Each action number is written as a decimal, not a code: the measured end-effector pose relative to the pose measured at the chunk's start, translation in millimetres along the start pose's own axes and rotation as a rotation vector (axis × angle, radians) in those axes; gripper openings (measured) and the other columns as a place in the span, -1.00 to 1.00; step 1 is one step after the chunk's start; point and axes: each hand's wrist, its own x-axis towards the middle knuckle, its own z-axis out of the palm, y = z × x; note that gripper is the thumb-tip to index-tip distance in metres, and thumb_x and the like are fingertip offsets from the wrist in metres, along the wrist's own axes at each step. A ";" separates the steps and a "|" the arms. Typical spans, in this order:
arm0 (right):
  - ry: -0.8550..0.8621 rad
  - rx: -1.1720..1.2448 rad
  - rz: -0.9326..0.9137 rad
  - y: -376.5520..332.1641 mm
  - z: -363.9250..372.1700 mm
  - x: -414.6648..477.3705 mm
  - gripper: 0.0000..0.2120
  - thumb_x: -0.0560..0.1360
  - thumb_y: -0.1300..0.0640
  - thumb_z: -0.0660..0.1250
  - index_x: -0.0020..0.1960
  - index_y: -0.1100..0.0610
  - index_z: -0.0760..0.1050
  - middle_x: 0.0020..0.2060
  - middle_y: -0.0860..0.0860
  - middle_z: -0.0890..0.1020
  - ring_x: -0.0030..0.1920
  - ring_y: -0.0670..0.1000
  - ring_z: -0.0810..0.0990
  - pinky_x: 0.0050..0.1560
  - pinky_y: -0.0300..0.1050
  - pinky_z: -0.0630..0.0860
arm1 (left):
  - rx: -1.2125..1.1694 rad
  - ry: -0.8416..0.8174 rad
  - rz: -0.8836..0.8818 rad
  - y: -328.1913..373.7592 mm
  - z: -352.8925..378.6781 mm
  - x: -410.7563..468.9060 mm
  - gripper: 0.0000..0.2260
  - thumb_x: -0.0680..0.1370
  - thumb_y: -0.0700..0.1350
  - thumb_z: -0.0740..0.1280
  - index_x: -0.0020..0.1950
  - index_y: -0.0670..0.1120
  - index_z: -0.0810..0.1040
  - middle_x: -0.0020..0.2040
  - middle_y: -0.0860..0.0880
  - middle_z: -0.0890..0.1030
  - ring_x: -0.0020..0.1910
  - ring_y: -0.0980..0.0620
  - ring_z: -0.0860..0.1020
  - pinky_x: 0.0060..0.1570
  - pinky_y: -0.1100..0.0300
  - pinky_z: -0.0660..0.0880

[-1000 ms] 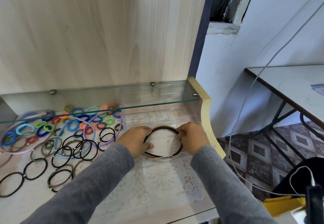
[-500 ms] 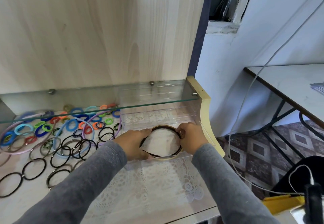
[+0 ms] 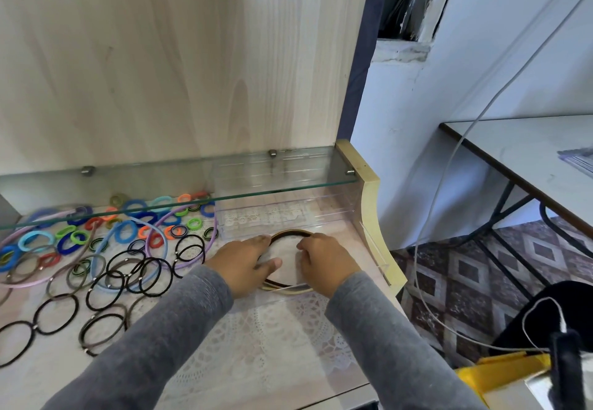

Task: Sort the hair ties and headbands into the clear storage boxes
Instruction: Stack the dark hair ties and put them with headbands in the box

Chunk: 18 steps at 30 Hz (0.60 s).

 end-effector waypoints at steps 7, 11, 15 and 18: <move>0.063 0.040 0.125 14.9 -2.1 -0.2 -0.70 0.60 0.14 0.08 0.16 0.22 0.52 0.08 0.11 0.53 0.06 0.10 0.51 0.10 -0.07 0.46 | -0.008 0.102 -0.032 2.6 9.5 -4.5 -0.53 0.64 0.13 0.03 0.52 -0.02 0.24 0.50 0.01 0.30 0.44 -0.03 0.30 0.42 0.08 0.21; 0.096 0.046 0.184 24.0 -6.1 -0.7 -0.70 0.61 0.11 0.06 0.07 0.23 0.51 0.00 0.11 0.53 0.00 0.10 0.52 0.03 -0.10 0.44 | -0.014 0.099 -0.020 4.9 8.1 -7.1 -0.54 0.65 0.12 0.01 0.51 -0.02 0.27 0.51 0.04 0.26 0.46 0.02 0.26 0.46 0.12 0.14; 0.098 0.046 0.242 33.5 -11.6 -1.2 -0.70 0.61 0.10 0.06 0.04 0.23 0.51 -0.04 0.12 0.53 -0.07 0.10 0.51 -0.02 -0.12 0.42 | 0.007 0.073 -0.034 4.7 7.2 -7.3 -0.56 0.66 0.10 0.02 0.51 0.00 0.28 0.53 0.07 0.20 0.48 0.01 0.22 0.47 0.13 0.09; 0.086 0.044 0.278 39.1 -16.3 -2.5 -0.70 0.61 0.10 0.05 0.04 0.23 0.51 -0.04 0.12 0.54 -0.07 0.11 0.52 0.01 -0.10 0.46 | 0.018 0.047 -0.037 2.6 7.0 -6.8 -0.56 0.64 0.08 0.06 0.51 0.01 0.26 0.54 0.08 0.18 0.48 0.00 0.21 0.48 0.10 0.10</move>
